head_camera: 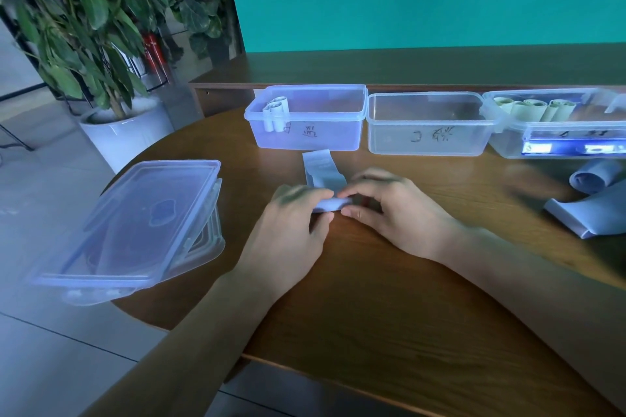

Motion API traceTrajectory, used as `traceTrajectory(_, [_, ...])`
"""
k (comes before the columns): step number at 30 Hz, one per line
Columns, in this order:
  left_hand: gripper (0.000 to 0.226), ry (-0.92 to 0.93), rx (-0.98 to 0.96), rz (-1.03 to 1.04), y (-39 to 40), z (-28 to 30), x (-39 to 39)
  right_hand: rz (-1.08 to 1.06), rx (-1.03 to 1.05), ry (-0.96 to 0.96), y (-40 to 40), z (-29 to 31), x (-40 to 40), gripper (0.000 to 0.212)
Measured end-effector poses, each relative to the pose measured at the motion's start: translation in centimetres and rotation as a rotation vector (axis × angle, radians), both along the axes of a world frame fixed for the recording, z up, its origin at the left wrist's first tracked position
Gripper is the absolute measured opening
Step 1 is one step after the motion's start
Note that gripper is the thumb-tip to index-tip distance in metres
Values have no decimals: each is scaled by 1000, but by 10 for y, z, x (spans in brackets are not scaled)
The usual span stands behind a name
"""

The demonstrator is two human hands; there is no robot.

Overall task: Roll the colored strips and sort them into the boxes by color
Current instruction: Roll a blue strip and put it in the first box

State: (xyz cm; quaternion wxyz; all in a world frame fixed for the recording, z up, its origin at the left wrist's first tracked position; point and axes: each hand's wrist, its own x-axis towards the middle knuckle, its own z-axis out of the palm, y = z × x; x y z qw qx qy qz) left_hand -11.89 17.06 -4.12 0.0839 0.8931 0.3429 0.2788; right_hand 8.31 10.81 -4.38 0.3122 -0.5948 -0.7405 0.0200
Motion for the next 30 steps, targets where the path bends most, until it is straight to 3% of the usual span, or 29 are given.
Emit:
traceTrajectory(4, [27, -14, 22, 25, 1, 1, 0, -1, -8, 8, 6, 0, 2, 25])
traceTrajectory(16, [34, -17, -30, -9, 6, 0, 1, -15, 43, 51, 11, -1, 1, 21])
traceTrajectory(25, [33, 4, 13, 24, 10, 1, 8, -38, 5, -15, 25, -2, 6, 29])
traceTrajectory(30, [35, 8, -5, 39, 16, 1, 11, -46, 102, 21, 24, -2, 4, 24])
